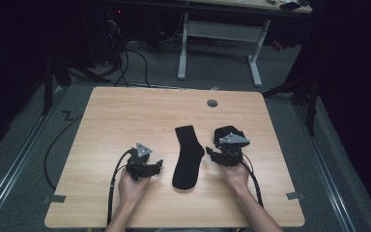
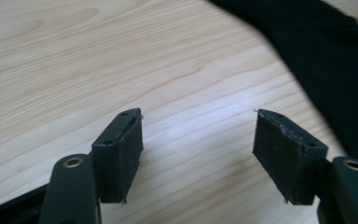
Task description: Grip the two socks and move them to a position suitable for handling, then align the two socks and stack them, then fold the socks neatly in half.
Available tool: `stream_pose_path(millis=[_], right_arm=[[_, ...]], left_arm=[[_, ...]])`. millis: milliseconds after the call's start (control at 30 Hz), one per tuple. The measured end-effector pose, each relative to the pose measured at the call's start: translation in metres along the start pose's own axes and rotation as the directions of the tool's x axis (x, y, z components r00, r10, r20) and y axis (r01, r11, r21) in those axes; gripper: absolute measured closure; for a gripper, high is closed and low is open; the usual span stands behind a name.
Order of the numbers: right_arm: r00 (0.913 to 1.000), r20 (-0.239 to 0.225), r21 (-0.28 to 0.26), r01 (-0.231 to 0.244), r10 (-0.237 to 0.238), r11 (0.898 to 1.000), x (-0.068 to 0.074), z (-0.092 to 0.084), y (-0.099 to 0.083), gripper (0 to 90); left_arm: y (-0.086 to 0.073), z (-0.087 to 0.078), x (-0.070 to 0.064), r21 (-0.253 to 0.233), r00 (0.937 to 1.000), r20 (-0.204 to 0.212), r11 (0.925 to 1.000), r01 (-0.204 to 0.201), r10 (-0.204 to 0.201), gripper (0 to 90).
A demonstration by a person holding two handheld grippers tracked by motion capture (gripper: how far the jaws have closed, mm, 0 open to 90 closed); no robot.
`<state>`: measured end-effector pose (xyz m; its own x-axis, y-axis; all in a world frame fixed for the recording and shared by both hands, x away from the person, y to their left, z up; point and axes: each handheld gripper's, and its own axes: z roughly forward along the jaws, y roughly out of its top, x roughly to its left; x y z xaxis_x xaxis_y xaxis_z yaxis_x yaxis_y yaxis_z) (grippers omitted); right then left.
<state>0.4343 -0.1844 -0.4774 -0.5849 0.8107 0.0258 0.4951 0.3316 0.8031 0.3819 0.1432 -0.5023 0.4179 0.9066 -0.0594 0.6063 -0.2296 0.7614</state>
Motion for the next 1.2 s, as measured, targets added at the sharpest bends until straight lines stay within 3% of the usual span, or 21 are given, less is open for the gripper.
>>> stream_pose_path(millis=[267,433,667,1033,1133,1200], right_arm=[[0.9948,0.078,-0.04,-0.063,0.066,0.997,-0.03,-0.019,-0.008,52.3],[0.9871,0.123,-0.066,-0.095,0.102,0.993,-0.05,-0.03,-0.008,52.4],[0.9747,0.172,-0.068,-0.134,0.143,0.989,-0.074,-0.033,-0.002,53.3],[0.9667,0.221,0.037,-0.14,0.128,0.989,-0.093,-0.007,0.008,50.9],[0.9627,0.234,0.076,-0.158,0.136,0.985,-0.098,0.002,0.005,50.7],[0.9646,0.228,0.113,-0.161,0.132,0.98,-0.1,0.007,0.001,50.7]], left_arm=[[-0.006,-0.006,0.029,0.016,0.9963,-0.078,0.9991,0.038,-0.037,33.2],[-0.011,-0.009,0.041,0.006,0.9912,-0.13,0.9996,0.027,-0.026,33.3],[-0.013,-0.01,0.043,-0.003,0.991,-0.13,0.9995,0.031,-0.031,32.4],[-0.013,-0.01,0.043,-0.003,0.9913,-0.128,0.9995,0.03,-0.031,31.9],[-0.013,-0.01,0.043,-0.003,0.9914,-0.127,0.9995,0.03,-0.03,31.7],[-0.013,-0.01,0.043,-0.003,0.9913,-0.128,0.9995,0.03,-0.031,31.7]])
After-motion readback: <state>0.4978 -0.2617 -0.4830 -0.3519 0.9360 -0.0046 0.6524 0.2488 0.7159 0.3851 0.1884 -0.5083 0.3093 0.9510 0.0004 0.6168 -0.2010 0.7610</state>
